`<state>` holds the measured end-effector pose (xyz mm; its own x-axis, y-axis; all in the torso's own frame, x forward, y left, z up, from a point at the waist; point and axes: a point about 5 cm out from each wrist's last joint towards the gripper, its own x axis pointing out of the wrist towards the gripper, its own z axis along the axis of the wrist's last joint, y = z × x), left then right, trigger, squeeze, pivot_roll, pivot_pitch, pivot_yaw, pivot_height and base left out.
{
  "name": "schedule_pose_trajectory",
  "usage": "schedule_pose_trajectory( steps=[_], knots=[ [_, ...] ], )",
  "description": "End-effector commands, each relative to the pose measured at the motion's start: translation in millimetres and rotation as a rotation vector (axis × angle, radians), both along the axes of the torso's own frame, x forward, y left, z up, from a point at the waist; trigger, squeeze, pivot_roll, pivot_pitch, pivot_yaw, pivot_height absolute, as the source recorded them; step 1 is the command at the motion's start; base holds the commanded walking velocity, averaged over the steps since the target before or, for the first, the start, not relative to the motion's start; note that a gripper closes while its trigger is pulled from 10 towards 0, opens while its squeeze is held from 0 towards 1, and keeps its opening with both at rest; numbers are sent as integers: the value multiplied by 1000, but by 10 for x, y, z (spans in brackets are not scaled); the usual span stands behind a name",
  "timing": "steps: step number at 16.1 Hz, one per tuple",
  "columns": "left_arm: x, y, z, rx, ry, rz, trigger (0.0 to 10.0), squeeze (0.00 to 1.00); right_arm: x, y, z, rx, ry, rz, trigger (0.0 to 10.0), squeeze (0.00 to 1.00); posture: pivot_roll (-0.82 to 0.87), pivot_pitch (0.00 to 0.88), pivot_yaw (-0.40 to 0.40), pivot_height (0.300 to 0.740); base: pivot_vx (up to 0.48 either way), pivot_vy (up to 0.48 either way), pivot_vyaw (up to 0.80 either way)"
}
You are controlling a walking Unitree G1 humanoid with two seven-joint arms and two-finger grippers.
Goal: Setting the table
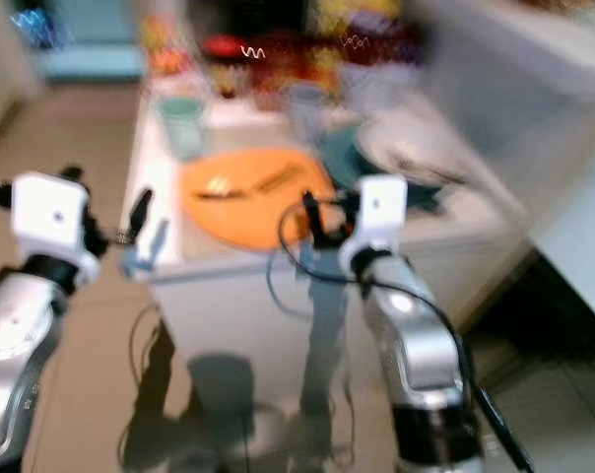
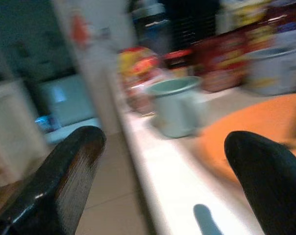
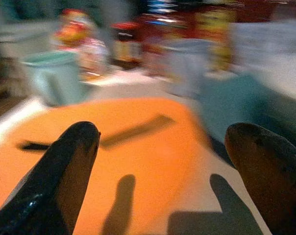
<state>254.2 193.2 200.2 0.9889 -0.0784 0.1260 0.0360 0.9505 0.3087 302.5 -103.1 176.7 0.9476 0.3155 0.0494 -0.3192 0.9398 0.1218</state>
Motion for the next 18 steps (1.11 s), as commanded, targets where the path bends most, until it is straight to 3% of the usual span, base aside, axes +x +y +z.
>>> schedule_pose_trajectory(
  steps=[1,7,13,15,18],
  knots=[
    [20,-20,-18,-15,10,-2,10000,0,-32,0,-30,-2,21,12,10000,0,156,11,-24,740,0,0,0],
    [68,-92,-64,-10,47,-114,10000,0,-66,-33,-50,-24,67,29,10000,0,147,12,-26,740,0,0,0],
    [398,-288,-234,22,138,-298,10000,0,-65,-154,-74,-72,111,-24,10000,0,133,6,-20,740,0,0,0],
    [616,-244,-258,81,130,-215,10000,0,-61,-203,-53,-104,98,-37,10000,0,122,5,-14,740,0,0,0],
    [683,-178,-383,142,201,-224,10000,0,-69,-240,-41,-107,101,-42,10000,0,119,7,-11,740,0,0,0]
  ],
)
